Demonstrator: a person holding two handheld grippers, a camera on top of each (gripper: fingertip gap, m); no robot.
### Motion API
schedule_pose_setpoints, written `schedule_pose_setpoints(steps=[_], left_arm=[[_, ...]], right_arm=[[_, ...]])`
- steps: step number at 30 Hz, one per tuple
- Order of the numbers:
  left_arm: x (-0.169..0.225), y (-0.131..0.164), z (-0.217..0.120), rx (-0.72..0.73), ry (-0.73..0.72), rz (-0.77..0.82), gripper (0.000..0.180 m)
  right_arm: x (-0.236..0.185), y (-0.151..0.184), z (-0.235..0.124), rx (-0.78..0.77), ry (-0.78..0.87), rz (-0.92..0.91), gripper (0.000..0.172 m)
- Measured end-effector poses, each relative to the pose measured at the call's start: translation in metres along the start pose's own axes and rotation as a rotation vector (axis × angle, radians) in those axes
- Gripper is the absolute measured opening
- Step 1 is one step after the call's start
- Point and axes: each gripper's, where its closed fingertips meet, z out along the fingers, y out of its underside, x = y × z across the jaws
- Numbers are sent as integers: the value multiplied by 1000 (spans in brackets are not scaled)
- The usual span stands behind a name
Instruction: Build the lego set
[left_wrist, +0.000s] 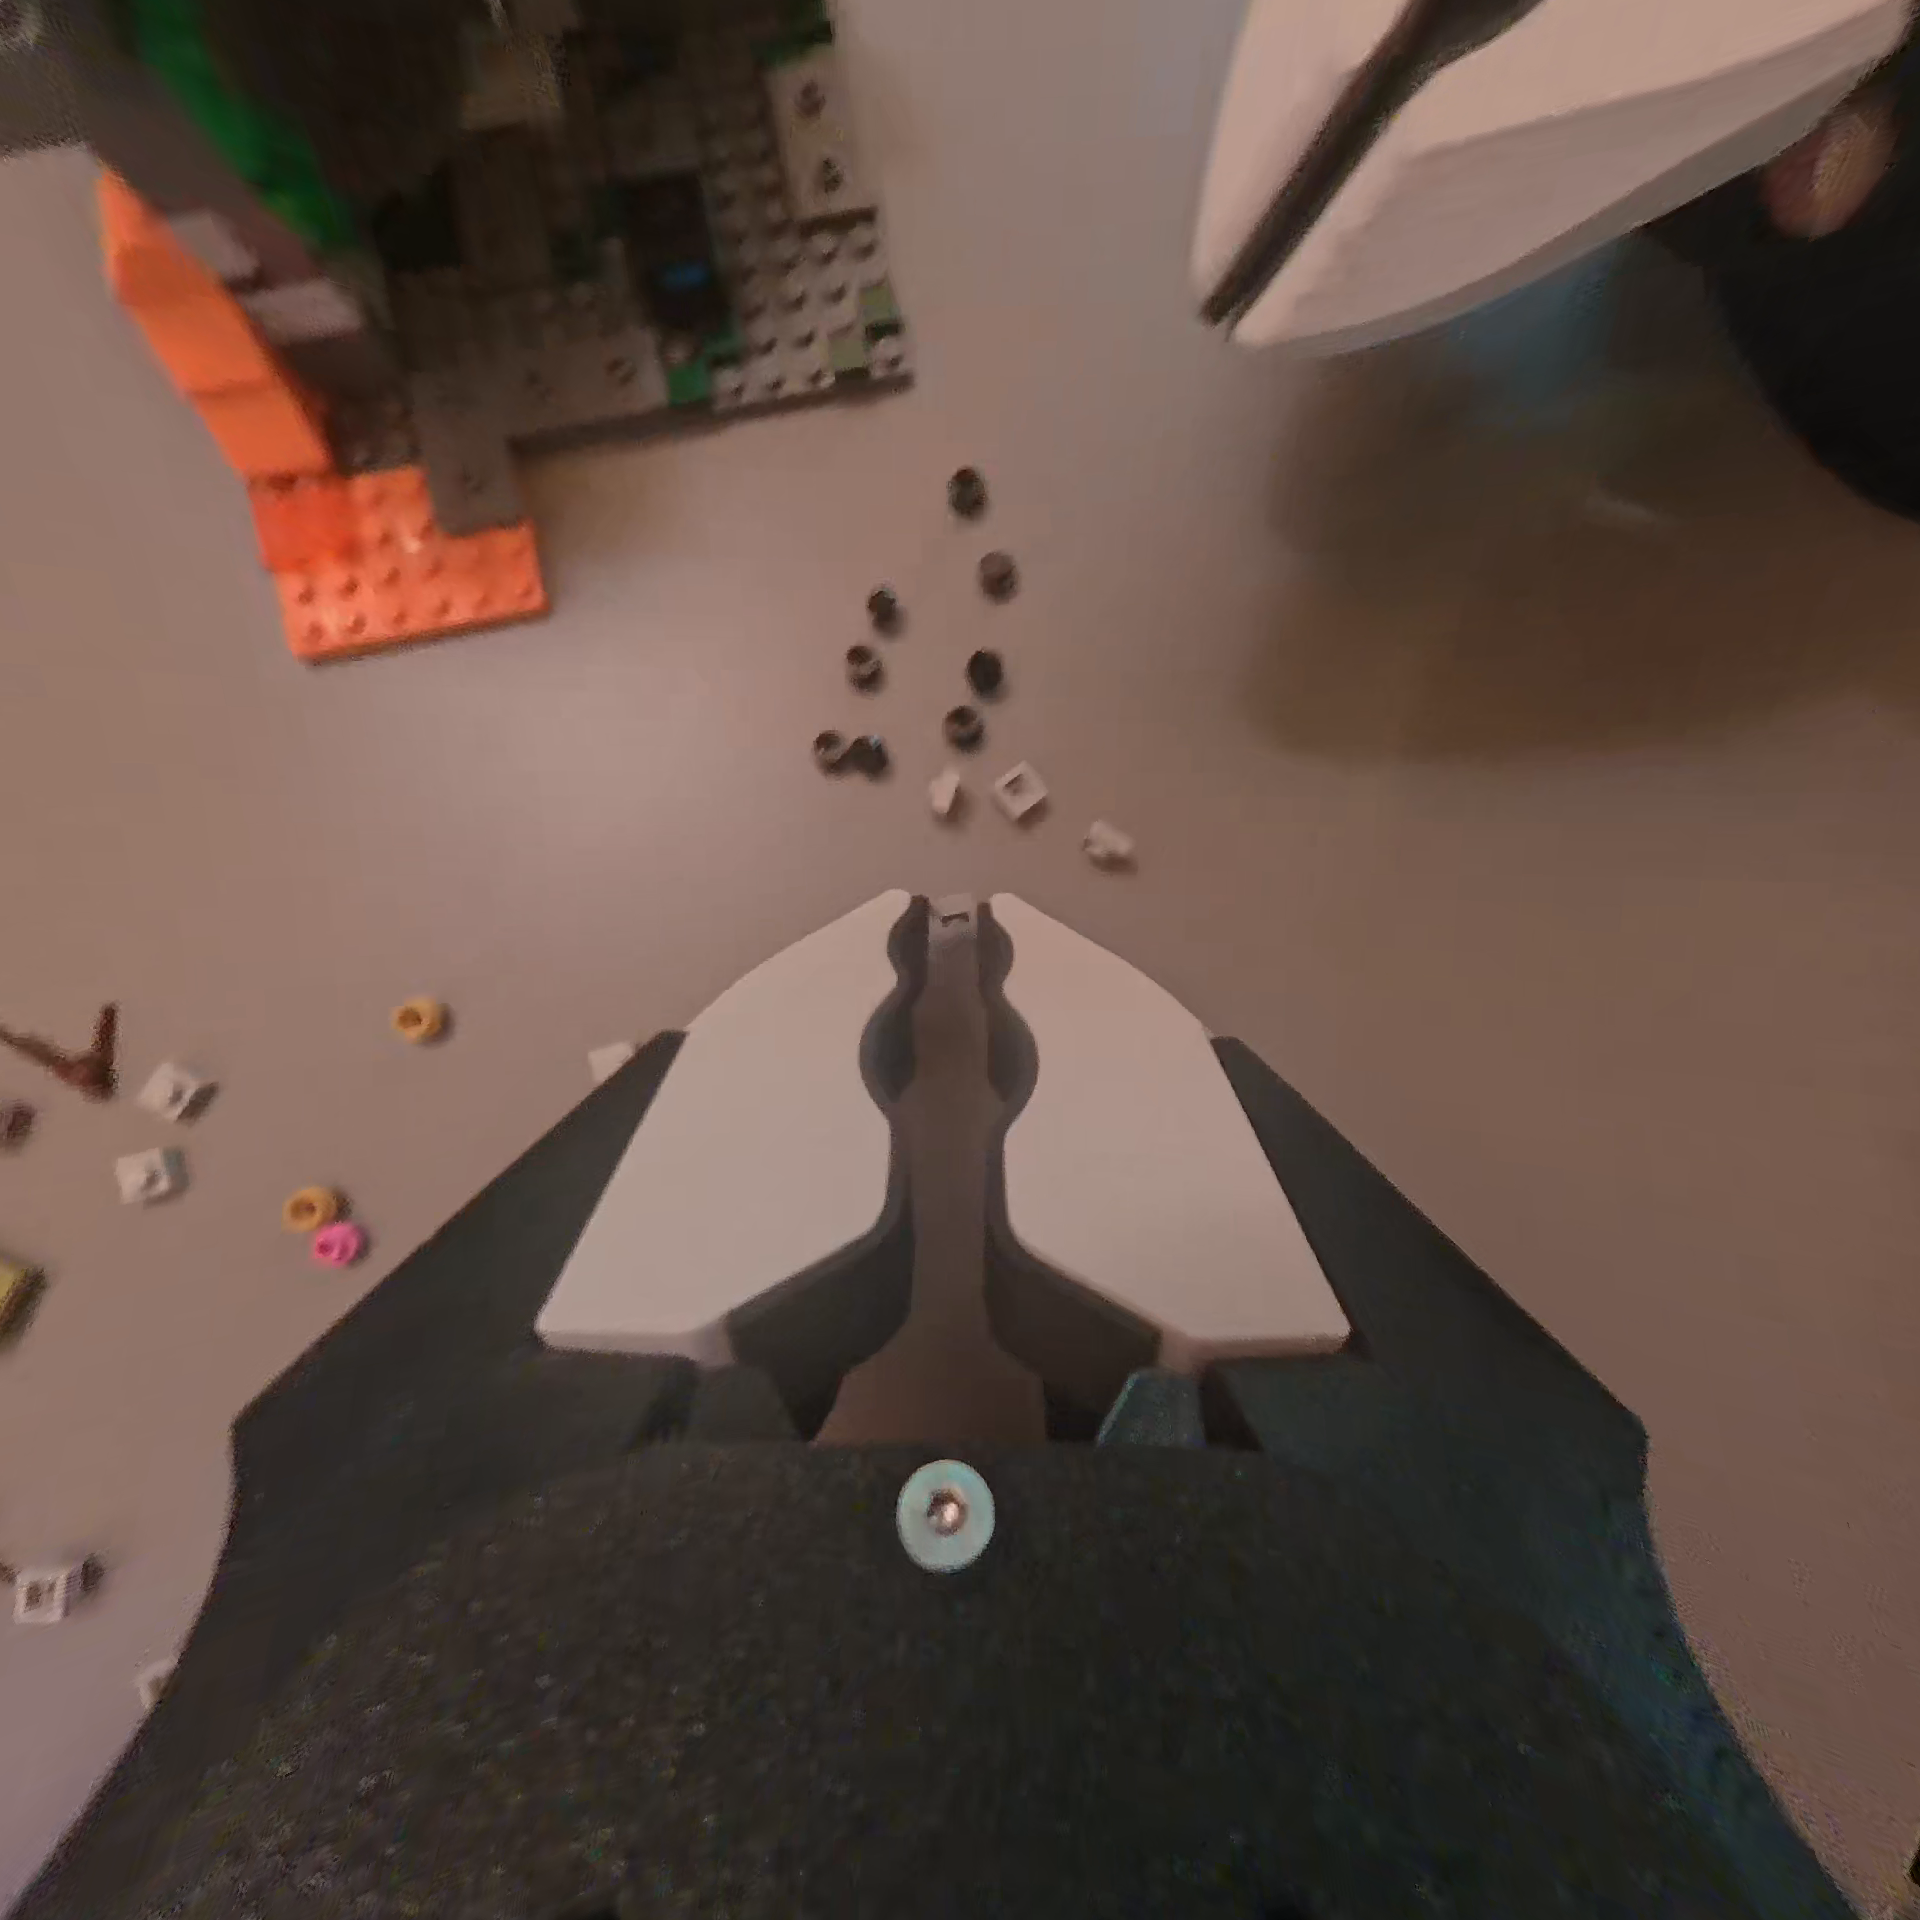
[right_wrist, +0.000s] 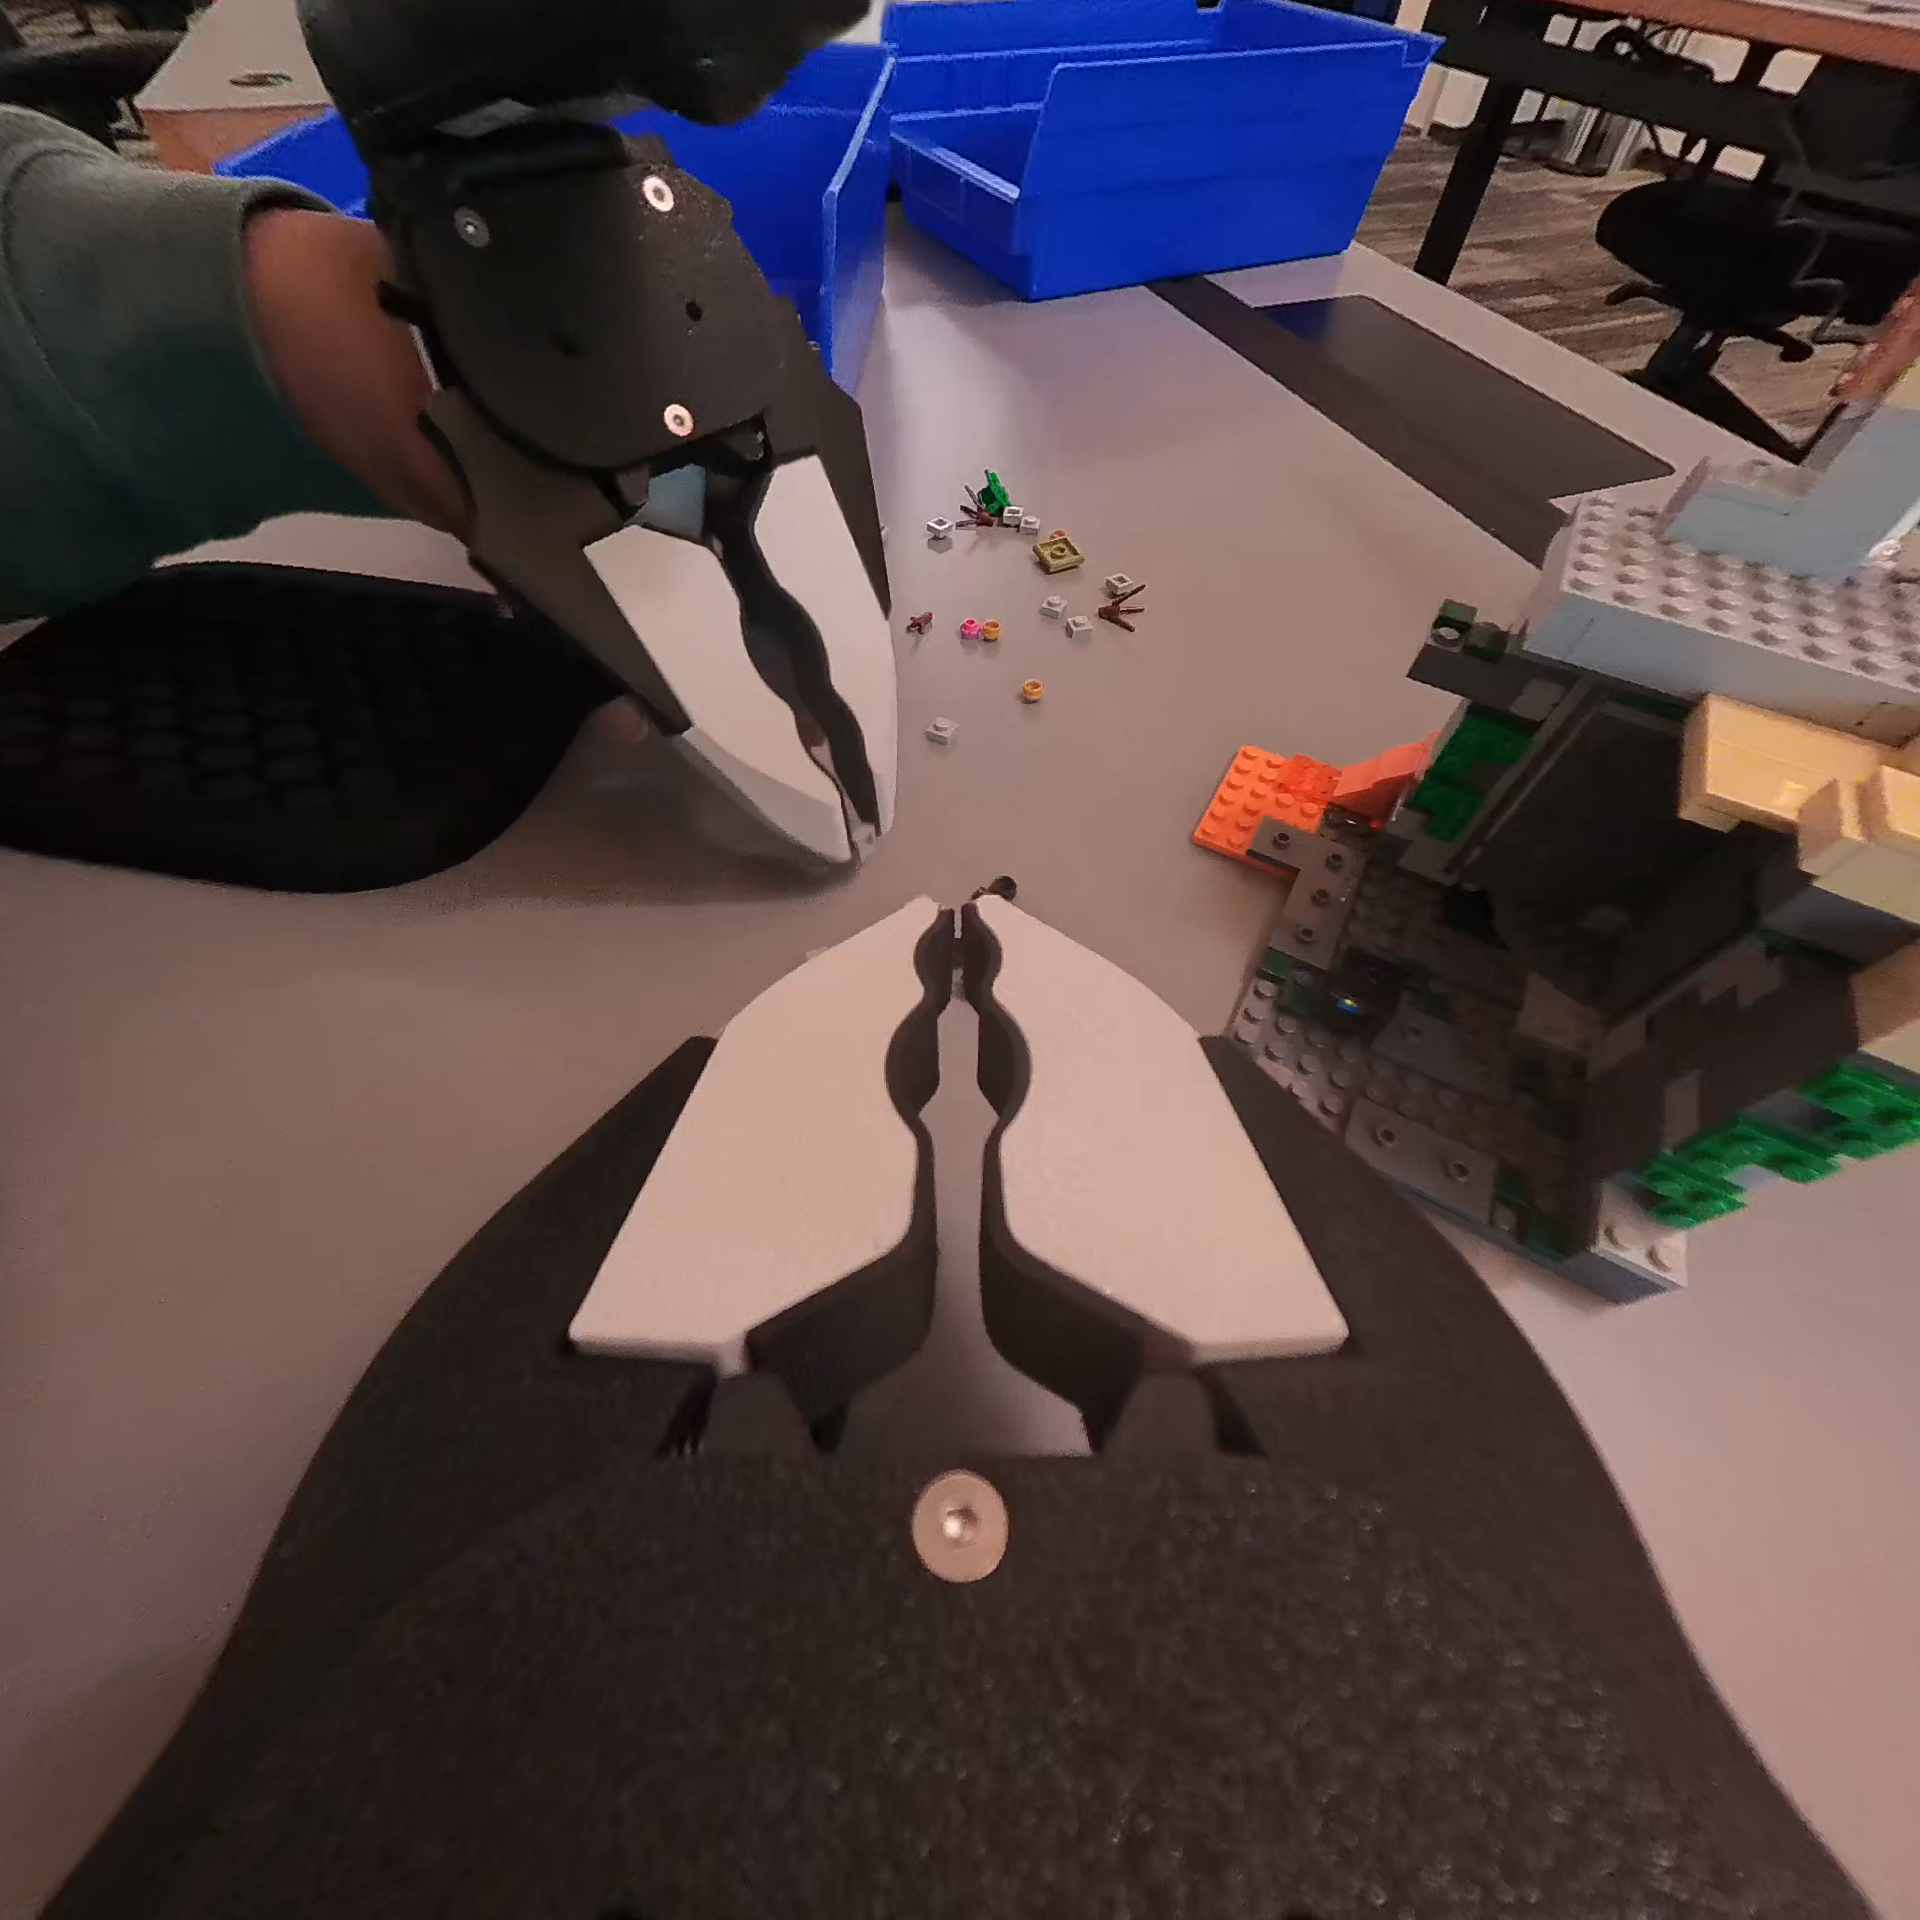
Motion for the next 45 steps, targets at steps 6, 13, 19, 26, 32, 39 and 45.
schedule_pose_setpoints(steps=[6,13,19,26,32,39,45], left_arm=[[4,-12,-4,33,27,34,26],[-31,1,-22,10,-74,-20,25],[-62,25,-16,-76,-173,-82,28],[-60,25,-8,-55,-123,-136,8],[-23,-1,-6,39,-20,-83,7],[12,-23,-7,97,61,-11,31],[-22,-28,-31,117,-31,-33,34]], right_arm=[[2,-1,-3,7,8,1,1],[3,-2,-5,14,7,3,1],[2,-1,-5,13,3,3,1],[3,-2,-6,18,5,8,1],[5,-2,-6,21,12,6,1],[17,0,-13,20,69,12,1],[36,6,-27,15,164,58,1]])
